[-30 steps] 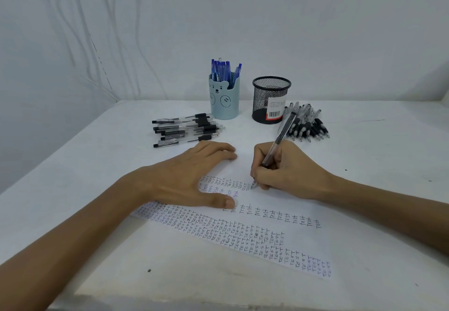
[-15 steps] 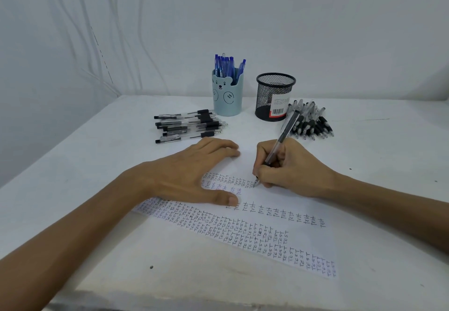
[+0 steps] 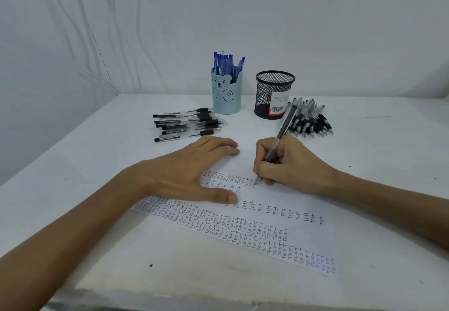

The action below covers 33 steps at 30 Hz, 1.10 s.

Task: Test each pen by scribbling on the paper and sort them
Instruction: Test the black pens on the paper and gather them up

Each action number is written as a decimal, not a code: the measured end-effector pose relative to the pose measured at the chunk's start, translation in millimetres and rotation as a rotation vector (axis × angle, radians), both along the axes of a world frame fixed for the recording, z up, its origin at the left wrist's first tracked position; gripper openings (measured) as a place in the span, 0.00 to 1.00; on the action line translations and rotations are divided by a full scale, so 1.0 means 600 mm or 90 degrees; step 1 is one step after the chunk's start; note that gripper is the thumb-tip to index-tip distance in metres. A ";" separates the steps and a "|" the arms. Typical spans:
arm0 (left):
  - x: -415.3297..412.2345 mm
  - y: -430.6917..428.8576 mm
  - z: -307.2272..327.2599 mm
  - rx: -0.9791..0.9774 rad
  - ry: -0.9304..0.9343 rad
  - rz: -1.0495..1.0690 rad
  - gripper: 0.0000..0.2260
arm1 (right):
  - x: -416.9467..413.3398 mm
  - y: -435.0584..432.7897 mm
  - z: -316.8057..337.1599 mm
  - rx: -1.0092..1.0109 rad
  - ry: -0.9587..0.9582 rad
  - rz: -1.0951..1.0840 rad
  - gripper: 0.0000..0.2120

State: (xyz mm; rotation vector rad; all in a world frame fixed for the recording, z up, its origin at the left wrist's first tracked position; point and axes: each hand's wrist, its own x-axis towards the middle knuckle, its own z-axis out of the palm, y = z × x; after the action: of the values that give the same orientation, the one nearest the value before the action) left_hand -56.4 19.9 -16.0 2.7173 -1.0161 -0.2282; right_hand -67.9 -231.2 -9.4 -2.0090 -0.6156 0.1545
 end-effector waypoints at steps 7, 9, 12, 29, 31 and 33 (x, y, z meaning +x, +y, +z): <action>0.002 0.000 -0.001 0.000 -0.004 -0.003 0.43 | -0.001 0.000 -0.001 -0.002 -0.011 -0.008 0.04; 0.002 -0.001 -0.002 0.003 -0.002 -0.003 0.43 | -0.001 -0.001 -0.002 -0.005 -0.008 -0.003 0.04; 0.002 0.000 -0.002 0.000 -0.001 -0.004 0.43 | 0.000 -0.002 -0.002 -0.005 -0.017 -0.004 0.05; 0.008 0.003 -0.009 -0.009 -0.028 -0.018 0.43 | 0.012 0.001 -0.009 0.063 0.032 -0.057 0.12; 0.007 0.004 -0.006 -0.015 -0.031 -0.021 0.40 | 0.018 0.000 -0.007 0.152 0.123 -0.093 0.14; 0.008 0.009 -0.002 -0.032 -0.052 -0.014 0.34 | 0.025 -0.003 -0.006 0.216 0.180 -0.102 0.15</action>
State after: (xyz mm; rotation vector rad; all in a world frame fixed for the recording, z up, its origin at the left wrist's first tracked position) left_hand -51.6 25.1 -16.9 2.6916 -1.0592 -0.0952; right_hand -53.1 -233.0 -13.2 -1.6604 -0.2773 0.2168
